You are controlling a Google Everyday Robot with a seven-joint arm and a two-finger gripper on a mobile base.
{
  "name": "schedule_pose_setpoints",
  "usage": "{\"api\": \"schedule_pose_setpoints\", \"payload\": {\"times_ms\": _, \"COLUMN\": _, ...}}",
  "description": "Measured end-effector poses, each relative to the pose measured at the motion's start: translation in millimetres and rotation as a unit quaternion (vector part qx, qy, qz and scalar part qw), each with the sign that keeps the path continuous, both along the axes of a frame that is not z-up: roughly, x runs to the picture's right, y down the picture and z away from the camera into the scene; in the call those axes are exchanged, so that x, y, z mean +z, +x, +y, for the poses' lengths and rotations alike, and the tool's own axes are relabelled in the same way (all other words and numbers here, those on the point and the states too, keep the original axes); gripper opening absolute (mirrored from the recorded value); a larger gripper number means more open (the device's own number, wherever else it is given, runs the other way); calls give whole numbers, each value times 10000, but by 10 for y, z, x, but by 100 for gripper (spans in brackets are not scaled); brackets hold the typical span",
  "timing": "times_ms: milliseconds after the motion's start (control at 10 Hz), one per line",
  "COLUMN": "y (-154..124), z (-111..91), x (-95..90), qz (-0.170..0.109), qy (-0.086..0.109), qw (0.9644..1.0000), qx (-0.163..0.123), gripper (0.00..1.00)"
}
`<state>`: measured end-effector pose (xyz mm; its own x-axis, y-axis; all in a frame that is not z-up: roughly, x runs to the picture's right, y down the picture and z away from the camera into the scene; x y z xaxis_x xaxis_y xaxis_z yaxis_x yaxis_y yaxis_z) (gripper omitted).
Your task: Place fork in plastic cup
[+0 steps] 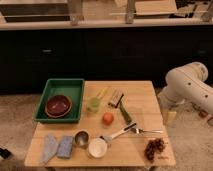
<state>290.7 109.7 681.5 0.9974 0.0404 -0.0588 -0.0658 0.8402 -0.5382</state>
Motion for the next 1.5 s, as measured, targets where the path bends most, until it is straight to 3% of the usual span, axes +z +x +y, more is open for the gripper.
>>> {"api": "schedule_pose_setpoints", "payload": {"times_ms": 1500, "y": -34, "z": 30, "x": 22, "qz": -28, "qy": -13, "qw": 10000, "qx": 16, "gripper": 80}}
